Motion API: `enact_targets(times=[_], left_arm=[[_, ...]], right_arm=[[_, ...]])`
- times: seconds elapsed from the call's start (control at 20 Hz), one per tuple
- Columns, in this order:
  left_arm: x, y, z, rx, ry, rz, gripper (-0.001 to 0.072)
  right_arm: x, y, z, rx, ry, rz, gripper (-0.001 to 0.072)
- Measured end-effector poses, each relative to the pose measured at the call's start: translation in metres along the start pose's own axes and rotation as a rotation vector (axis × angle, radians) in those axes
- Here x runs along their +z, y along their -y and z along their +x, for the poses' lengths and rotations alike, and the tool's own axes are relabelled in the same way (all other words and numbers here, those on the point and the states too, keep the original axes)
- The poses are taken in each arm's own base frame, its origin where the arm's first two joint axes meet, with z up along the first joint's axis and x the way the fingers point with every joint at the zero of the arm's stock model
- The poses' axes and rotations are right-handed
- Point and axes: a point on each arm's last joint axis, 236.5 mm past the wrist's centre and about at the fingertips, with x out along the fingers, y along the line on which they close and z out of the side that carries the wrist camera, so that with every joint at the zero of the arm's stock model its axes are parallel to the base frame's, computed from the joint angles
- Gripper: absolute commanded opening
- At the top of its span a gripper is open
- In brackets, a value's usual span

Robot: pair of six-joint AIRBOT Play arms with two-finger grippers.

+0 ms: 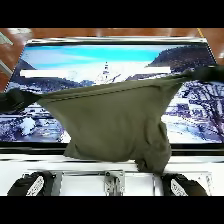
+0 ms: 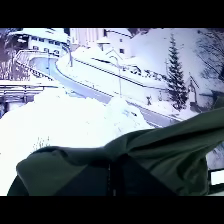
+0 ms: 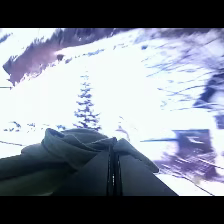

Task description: Fold the shirts.

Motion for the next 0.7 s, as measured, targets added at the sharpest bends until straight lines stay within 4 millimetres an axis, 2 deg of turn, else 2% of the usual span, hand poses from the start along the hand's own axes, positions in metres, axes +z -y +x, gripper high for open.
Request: enact_targets(times=[0.1, 0.2, 0.4, 0.5, 0.6, 0.65, 0.7], left_arm=[[0.009, -0.029, 0.038, 0.019, -0.018, -0.084, 0.0036], [0.019, -0.053, 0.074, 0.026, -0.02, -0.144, 0.0037], [0.026, -0.09, 0.137, 0.005, -0.035, -0.197, 0.0037], [0.02, -0.109, 0.163, 0.009, -0.061, -0.228, 0.0037], [0.006, -0.124, 0.184, 0.012, -0.11, -0.26, 0.0037], [-0.001, -0.128, 0.19, 0.008, -0.138, -0.273, 0.0072], [-0.007, -0.13, 0.194, 0.002, -0.165, -0.283, 0.0296]], right_arm=[[-0.006, -0.008, 0.056, 0.051, -0.035, 0.072, 0.0054], [0.0, -0.018, 0.099, 0.108, -0.006, 0.156, 0.0054], [0.021, -0.032, 0.157, 0.167, 0.113, 0.288, 0.0054], [0.015, -0.042, 0.181, 0.179, 0.112, 0.312, 0.0055], [-0.003, -0.052, 0.202, 0.191, 0.06, 0.32, 0.0082], [-0.012, -0.057, 0.209, 0.198, 0.03, 0.325, 0.027], [-0.019, -0.06, 0.214, 0.204, 0.002, 0.333, 0.0588]])
